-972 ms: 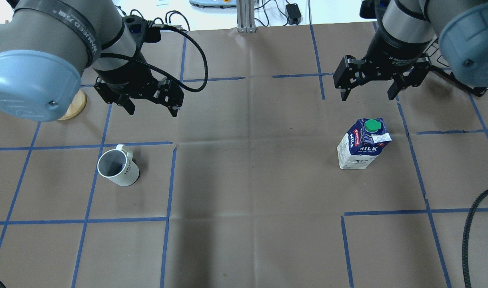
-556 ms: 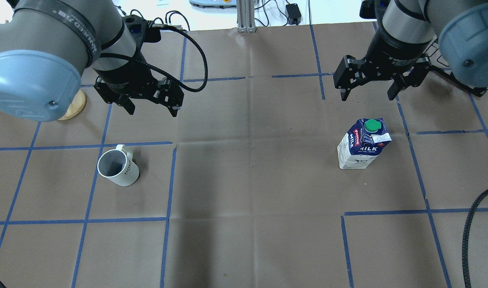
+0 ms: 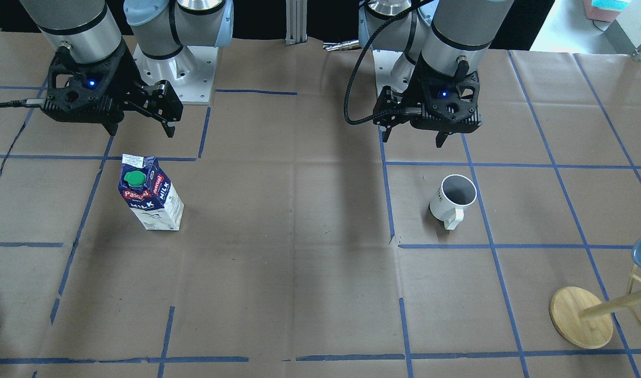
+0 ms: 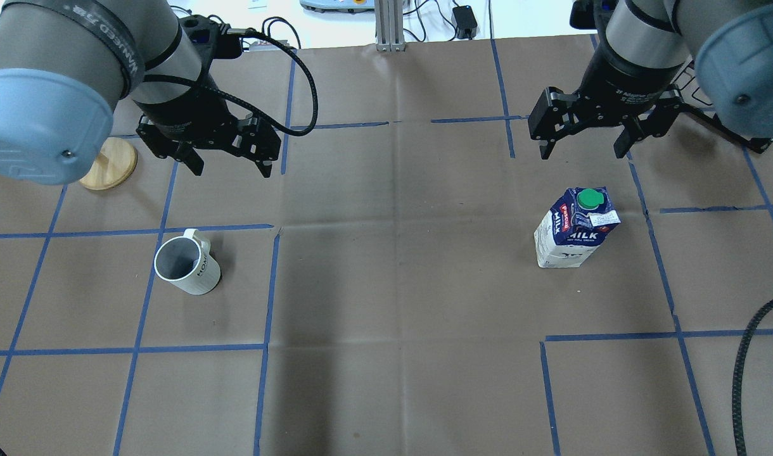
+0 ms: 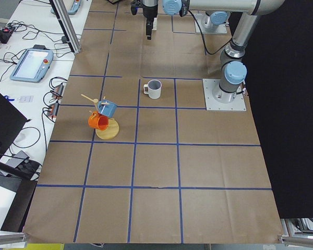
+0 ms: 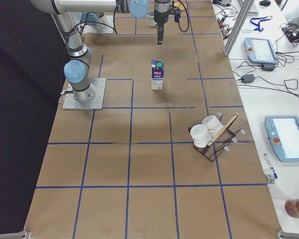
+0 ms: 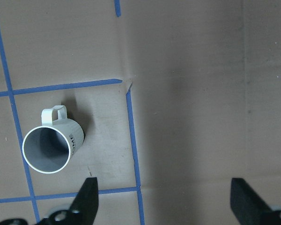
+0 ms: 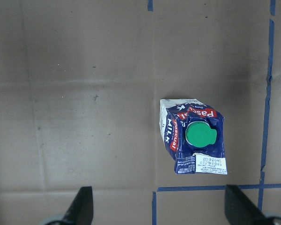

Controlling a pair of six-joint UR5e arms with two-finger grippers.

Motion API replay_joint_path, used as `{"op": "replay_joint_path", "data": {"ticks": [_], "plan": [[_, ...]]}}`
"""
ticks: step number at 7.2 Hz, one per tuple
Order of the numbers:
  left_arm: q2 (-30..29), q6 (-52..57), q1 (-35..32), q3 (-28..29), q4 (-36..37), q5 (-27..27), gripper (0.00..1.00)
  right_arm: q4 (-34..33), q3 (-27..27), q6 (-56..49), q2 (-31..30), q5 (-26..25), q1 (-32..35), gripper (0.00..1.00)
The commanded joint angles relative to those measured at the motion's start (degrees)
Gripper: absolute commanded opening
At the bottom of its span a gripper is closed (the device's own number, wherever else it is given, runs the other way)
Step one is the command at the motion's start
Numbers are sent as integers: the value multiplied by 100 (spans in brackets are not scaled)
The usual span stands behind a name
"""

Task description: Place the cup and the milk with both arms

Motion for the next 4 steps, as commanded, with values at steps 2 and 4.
{"op": "replay_joint_path", "data": {"ticks": [2,4], "plan": [[17,33,27,-53,21,4,100,-9,0,0,0,0,0,100],[148,-19,72,-63,-31,4,100,0,0,0,17,0,0,100]]}}
